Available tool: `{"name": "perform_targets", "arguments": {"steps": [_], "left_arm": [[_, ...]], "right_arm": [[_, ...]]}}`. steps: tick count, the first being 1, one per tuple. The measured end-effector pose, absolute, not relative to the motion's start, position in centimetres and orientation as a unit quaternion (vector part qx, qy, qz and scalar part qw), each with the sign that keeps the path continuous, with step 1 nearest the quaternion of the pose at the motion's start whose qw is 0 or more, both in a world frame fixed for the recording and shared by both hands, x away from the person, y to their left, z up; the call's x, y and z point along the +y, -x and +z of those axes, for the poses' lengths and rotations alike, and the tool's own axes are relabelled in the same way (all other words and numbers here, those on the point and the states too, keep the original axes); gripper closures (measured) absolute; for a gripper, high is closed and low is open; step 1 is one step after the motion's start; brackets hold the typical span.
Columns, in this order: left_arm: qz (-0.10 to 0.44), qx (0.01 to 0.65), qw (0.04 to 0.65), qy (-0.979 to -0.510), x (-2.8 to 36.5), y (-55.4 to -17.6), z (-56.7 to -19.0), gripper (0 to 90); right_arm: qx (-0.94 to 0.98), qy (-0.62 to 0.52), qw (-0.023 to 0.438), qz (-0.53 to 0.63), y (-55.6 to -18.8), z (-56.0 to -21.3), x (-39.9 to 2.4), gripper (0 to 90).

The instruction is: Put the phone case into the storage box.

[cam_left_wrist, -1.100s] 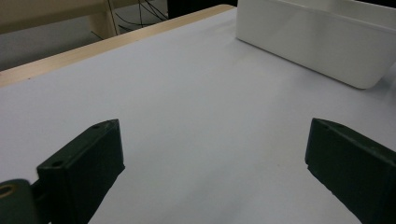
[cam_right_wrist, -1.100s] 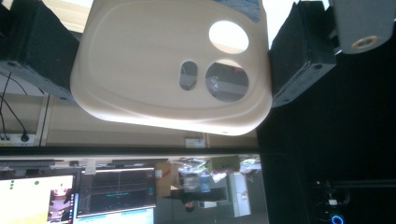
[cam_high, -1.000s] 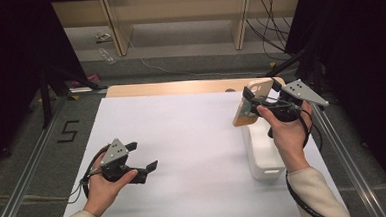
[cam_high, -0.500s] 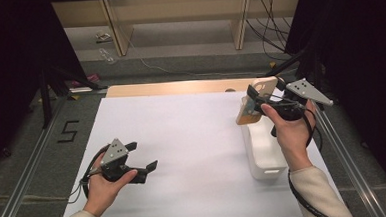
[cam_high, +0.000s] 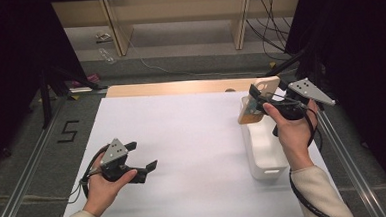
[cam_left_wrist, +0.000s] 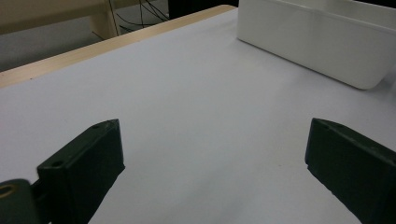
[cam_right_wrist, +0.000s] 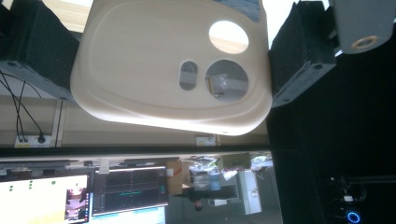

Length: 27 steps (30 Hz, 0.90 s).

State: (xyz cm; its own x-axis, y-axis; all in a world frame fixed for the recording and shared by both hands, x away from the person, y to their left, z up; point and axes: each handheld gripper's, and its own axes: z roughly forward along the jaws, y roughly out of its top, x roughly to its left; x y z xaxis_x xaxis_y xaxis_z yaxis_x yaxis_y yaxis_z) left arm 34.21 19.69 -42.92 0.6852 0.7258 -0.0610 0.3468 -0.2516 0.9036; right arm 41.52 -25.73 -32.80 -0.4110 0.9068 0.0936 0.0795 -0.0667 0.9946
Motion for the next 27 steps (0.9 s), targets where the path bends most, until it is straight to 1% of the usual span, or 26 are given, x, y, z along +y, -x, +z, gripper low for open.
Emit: {"name": "perform_targets", "arguments": {"steps": [27], "left_arm": [[0.189,0.349,0.503,-0.768,19.73,-34.19,-42.9,4.0]], "right_arm": [[0.585,-0.427,0.354,0.592,-41.71,-32.84,-26.57,11.4]]}}
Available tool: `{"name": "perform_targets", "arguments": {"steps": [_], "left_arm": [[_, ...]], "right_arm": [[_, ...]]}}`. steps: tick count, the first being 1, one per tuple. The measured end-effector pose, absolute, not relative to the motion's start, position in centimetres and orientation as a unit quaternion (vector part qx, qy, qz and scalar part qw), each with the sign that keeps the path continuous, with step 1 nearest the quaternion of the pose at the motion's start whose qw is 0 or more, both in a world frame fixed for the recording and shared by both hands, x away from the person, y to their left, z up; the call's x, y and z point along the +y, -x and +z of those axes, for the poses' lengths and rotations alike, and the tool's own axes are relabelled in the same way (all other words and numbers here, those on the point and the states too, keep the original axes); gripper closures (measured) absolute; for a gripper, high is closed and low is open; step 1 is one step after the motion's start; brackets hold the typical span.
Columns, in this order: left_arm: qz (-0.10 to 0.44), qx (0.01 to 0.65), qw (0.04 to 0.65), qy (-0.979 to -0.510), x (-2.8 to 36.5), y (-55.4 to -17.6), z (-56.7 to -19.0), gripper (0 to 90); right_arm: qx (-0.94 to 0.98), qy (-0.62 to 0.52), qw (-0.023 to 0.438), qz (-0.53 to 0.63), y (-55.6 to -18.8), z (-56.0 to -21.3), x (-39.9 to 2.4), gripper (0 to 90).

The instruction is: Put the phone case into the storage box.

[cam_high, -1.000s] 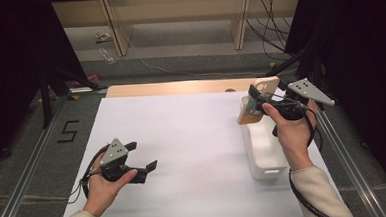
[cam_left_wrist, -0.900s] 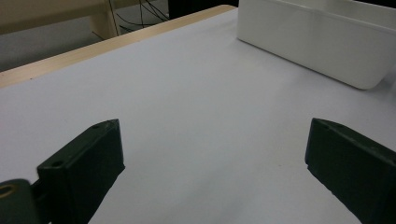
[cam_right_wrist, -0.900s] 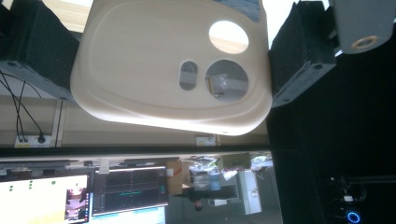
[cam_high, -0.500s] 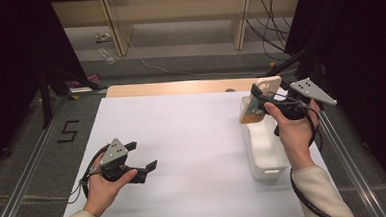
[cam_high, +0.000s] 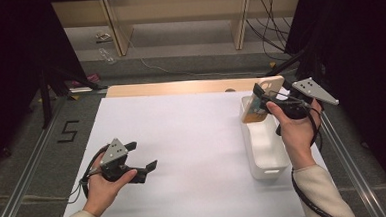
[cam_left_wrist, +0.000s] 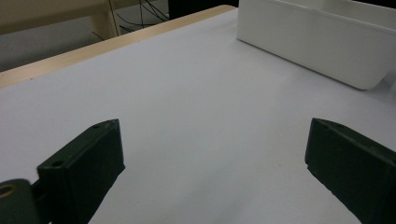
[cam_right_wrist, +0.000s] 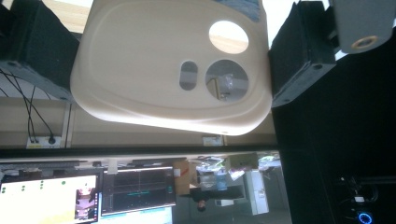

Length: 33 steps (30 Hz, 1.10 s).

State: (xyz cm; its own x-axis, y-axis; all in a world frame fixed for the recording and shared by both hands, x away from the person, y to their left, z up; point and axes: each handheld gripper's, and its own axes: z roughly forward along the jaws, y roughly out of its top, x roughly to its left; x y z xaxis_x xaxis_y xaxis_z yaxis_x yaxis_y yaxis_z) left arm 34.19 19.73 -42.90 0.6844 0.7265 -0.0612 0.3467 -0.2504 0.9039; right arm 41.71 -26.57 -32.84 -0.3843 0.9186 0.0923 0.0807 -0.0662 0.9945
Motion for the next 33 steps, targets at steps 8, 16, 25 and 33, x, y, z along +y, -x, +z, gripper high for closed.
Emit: {"name": "perform_targets", "arguments": {"steps": [8,16,25,33], "left_arm": [[0.189,0.35,0.503,-0.768,19.7,-34.2,-42.9,4.0],[0.189,0.349,0.503,-0.768,19.7,-34.2,-42.9,4.0],[0.19,0.349,0.502,-0.768,19.7,-34.2,-42.9,4.0],[0.188,0.351,0.502,-0.768,19.7,-34.2,-42.9,4.1]], "right_arm": [[0.584,-0.428,0.357,0.59,-41.8,-32.8,-26.8,11.4],[0.584,-0.429,0.359,0.587,-41.9,-32.9,-27.0,11.4],[0.581,-0.433,0.362,0.586,-42.0,-32.8,-27.4,11.4],[0.583,-0.434,0.365,0.582,-42.2,-32.9,-27.6,11.4]]}}
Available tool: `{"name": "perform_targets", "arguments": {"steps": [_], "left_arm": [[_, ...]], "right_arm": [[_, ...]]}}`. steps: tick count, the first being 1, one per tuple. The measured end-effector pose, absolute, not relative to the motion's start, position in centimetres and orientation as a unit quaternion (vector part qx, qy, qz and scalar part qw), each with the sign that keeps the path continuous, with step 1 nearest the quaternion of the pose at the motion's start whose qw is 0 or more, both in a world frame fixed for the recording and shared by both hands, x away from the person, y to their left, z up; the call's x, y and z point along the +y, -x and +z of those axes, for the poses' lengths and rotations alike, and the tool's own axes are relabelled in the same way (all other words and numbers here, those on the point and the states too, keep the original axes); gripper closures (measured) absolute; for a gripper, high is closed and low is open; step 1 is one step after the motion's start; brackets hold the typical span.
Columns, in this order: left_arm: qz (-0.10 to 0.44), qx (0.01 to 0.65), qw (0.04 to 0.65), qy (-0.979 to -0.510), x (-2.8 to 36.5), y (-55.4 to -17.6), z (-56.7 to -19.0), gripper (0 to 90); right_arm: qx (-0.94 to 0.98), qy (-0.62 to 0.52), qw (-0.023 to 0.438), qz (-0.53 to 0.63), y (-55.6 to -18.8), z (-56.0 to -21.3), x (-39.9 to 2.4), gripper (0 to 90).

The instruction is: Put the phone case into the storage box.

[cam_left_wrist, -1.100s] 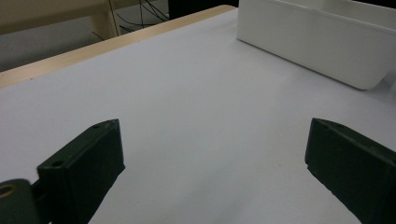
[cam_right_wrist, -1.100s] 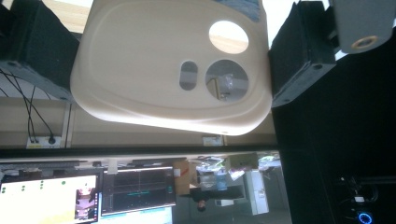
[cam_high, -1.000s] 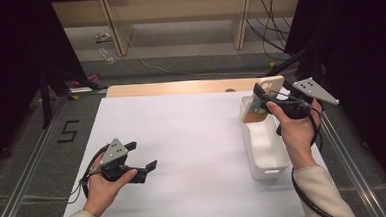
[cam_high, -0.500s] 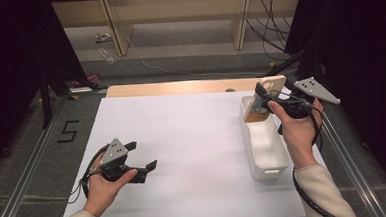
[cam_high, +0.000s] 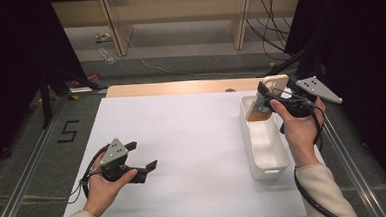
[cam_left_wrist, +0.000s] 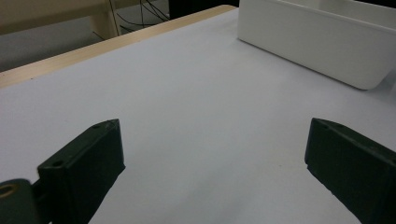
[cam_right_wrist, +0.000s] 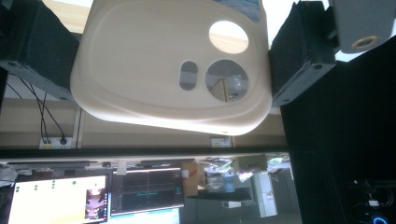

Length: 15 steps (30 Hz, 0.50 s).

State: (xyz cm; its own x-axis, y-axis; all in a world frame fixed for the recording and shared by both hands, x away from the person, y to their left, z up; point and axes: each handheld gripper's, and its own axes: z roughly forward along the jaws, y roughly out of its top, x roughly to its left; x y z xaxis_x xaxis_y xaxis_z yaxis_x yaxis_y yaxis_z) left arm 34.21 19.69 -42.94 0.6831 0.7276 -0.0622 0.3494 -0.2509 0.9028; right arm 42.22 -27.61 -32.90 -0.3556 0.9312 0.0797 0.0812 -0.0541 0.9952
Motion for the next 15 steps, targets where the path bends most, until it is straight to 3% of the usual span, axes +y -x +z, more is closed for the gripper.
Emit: {"name": "perform_targets", "arguments": {"steps": [15], "left_arm": [[0.189,0.35,0.501,-0.768,19.67,-34.22,-42.94,4.1]], "right_arm": [[0.585,-0.438,0.374,0.571,-42.85,-33.04,-28.09,11.4]]}}
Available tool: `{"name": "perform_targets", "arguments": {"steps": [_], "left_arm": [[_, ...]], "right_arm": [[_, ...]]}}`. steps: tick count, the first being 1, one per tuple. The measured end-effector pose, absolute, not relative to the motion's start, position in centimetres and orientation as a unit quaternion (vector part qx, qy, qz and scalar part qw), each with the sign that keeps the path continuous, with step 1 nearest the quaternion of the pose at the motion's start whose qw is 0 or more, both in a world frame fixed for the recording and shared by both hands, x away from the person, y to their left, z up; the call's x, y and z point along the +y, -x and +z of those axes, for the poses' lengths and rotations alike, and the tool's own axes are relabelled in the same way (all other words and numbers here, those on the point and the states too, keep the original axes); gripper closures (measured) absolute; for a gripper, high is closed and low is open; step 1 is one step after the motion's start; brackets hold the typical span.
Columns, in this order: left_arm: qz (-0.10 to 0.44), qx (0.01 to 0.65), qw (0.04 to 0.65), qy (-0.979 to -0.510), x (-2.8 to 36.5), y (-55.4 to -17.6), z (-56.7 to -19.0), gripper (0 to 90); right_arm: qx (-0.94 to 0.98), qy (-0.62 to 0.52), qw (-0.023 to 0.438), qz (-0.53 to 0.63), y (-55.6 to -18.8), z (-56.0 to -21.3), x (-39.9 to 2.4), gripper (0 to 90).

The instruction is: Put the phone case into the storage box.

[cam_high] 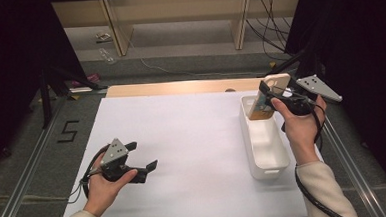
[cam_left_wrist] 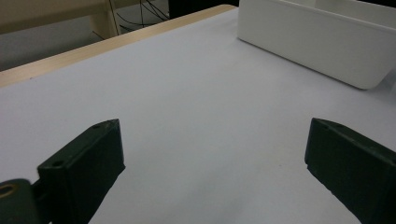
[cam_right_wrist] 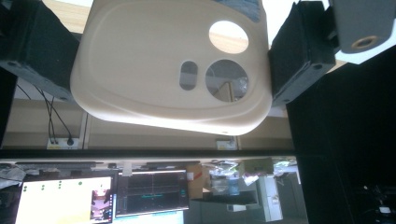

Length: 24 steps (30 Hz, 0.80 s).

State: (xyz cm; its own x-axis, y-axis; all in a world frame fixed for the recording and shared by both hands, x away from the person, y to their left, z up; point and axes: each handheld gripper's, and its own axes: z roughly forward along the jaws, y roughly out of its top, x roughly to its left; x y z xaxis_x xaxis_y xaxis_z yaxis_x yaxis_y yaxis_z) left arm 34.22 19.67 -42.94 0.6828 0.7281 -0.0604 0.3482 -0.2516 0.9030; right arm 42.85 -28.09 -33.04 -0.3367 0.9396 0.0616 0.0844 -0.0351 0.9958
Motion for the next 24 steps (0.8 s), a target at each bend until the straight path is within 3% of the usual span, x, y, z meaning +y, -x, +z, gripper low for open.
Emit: {"name": "perform_targets", "arguments": {"steps": [24], "left_arm": [[0.187,0.351,0.501,-0.769,19.62,-34.25,-43.02,4.1]], "right_arm": [[0.592,-0.436,0.382,0.56,-43.79,-33.29,-27.91,11.5]]}}
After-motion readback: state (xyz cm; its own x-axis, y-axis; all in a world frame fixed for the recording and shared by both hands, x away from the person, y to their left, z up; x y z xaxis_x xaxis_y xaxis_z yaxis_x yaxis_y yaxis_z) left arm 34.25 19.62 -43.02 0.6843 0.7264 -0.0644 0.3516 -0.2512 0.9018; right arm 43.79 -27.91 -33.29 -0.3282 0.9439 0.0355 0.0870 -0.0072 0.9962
